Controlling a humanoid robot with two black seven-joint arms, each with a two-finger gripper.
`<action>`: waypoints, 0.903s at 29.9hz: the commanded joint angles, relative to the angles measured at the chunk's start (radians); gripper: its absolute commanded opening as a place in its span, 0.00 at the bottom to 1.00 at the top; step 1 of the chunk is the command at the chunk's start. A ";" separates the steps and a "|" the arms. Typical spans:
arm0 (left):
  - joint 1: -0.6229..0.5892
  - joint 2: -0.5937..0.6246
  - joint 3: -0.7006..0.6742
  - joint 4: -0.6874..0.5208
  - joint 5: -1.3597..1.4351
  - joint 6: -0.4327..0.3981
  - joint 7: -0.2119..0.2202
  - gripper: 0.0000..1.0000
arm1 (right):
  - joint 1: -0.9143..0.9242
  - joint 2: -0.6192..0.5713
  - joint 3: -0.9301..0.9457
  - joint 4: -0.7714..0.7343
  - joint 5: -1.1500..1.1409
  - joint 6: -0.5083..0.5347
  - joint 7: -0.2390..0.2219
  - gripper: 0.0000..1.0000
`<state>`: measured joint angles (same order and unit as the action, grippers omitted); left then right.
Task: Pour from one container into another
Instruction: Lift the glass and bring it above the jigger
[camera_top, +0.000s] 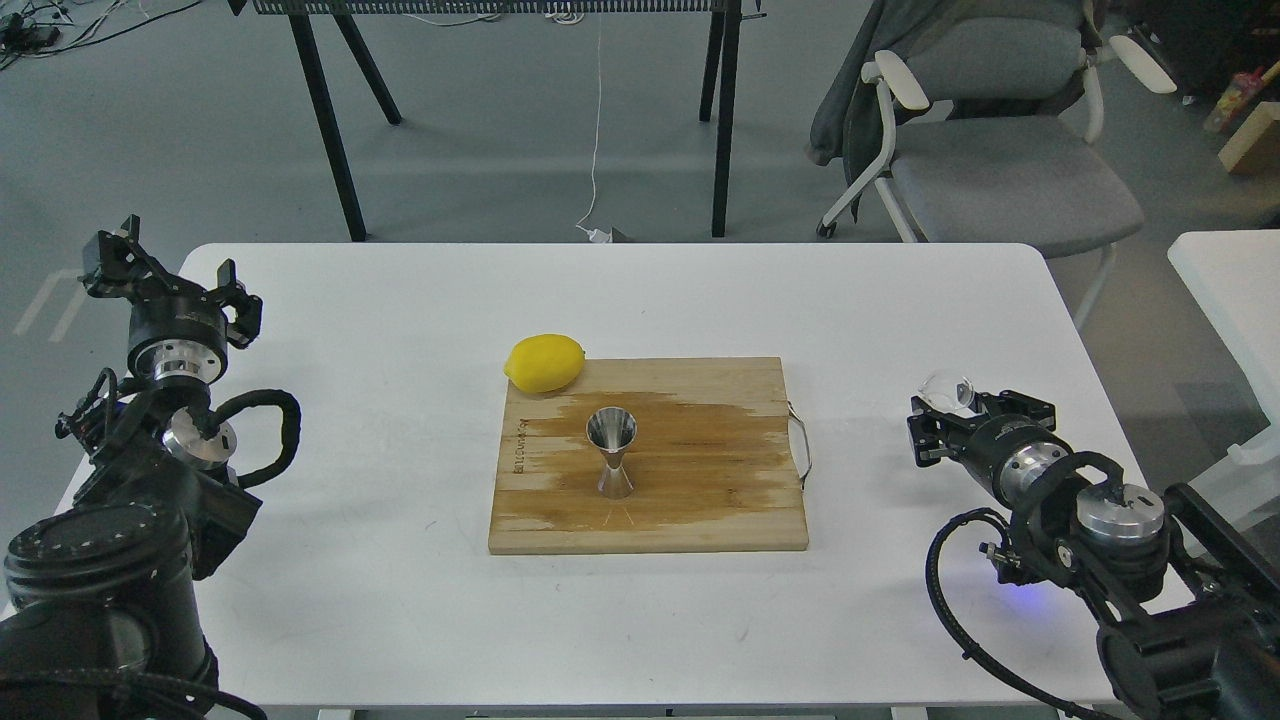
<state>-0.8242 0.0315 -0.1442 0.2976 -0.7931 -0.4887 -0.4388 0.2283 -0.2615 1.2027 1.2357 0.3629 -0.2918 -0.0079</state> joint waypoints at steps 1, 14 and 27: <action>0.000 -0.005 0.001 0.002 0.000 0.000 0.000 1.00 | 0.022 0.007 -0.014 0.080 -0.094 0.003 0.000 0.42; 0.000 -0.007 0.000 0.000 0.000 0.000 -0.003 1.00 | 0.201 0.074 -0.317 0.188 -0.372 0.026 -0.003 0.43; 0.002 -0.015 0.002 0.000 0.002 0.000 -0.009 1.00 | 0.279 0.094 -0.528 0.185 -0.614 0.025 -0.009 0.43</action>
<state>-0.8233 0.0232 -0.1429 0.2976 -0.7931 -0.4887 -0.4478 0.4950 -0.1678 0.7141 1.4215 -0.2145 -0.2664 -0.0165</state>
